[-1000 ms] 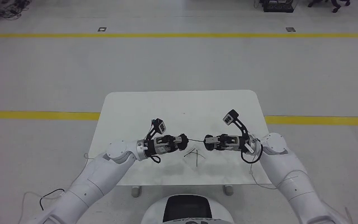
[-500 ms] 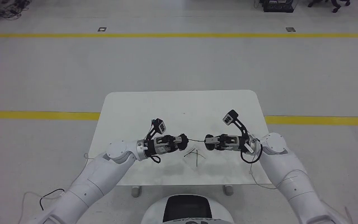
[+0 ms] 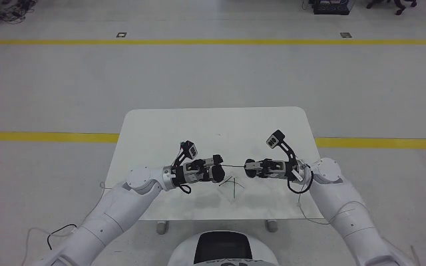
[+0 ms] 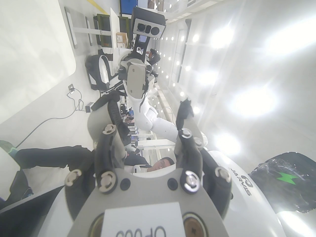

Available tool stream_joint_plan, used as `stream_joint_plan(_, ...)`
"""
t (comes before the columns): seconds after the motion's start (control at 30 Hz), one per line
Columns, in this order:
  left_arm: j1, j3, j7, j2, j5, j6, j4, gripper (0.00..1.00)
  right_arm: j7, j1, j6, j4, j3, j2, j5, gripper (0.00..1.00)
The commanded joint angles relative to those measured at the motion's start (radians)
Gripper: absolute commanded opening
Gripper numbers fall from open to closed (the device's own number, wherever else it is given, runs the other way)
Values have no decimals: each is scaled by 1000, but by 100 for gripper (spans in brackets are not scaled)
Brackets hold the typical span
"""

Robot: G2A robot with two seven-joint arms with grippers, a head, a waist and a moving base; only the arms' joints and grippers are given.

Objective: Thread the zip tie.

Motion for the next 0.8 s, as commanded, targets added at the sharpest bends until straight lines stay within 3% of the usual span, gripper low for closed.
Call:
stream_joint_plan(0.0,0,0,0,0,0,0,0,100,0,1,0,1,-3,1,10,0)
stream_joint_plan(0.37,0,0,4,0,5,2,-1,100,0,3,0,-1,-9,3,30,0)
stream_joint_plan(0.63,-49,4,14,10,207,93,-53,100,0,-4,47,1,-31,8,77,0)
stream_joint_plan(0.77,-55,2,30,10,223,114,-63,100,0,6,53,17,-56,16,89,0)
